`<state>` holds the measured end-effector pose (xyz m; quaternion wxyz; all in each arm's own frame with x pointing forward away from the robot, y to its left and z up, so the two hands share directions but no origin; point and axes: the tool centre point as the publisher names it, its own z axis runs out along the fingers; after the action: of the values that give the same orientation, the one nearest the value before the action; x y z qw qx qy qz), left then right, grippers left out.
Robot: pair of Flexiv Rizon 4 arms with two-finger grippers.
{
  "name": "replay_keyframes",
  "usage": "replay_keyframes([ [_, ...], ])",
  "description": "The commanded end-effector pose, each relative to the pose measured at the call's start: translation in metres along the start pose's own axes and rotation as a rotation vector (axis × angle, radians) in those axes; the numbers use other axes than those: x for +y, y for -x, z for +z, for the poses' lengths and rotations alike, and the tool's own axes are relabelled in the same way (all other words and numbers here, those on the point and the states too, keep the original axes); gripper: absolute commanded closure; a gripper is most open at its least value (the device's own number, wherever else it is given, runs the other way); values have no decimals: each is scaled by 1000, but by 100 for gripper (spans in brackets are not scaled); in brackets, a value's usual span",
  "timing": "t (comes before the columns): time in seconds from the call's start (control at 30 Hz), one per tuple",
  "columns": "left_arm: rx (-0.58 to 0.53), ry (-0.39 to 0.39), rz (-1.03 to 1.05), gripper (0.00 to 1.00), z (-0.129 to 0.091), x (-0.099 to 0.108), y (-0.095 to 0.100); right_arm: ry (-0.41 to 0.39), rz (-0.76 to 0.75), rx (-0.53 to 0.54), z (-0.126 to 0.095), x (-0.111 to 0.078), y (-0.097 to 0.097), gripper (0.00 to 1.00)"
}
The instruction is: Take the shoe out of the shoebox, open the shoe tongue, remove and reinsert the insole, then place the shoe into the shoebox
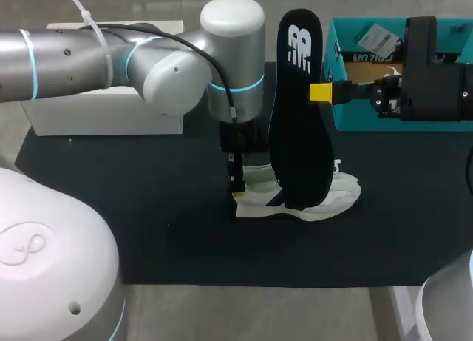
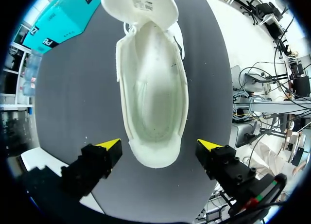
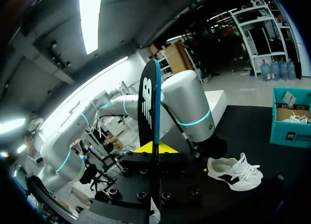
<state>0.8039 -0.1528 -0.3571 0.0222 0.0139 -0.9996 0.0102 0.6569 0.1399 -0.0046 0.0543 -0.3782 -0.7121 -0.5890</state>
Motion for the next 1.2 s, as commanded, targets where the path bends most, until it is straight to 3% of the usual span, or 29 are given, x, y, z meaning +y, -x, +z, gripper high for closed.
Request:
replay_keyframes([
  [0.03, -1, 1, 0, 0, 1, 0, 0, 2, 1, -2, 4, 0, 0, 100],
  [0.47, -1, 1, 0, 0, 1, 0, 0, 2, 1, -2, 4, 0, 0, 100],
  [0.7, -7, 60, -2, 0, -22, -4, -6, 2, 1, -2, 4, 0, 0, 100],
  [0.83, -7, 44, 10, 0, -32, -9, -5, 2, 1, -2, 4, 0, 0, 100],
  [1.2, -18, 89, 29, 0, -3, -68, 19, 2, 1, -2, 4, 0, 0, 100],
])
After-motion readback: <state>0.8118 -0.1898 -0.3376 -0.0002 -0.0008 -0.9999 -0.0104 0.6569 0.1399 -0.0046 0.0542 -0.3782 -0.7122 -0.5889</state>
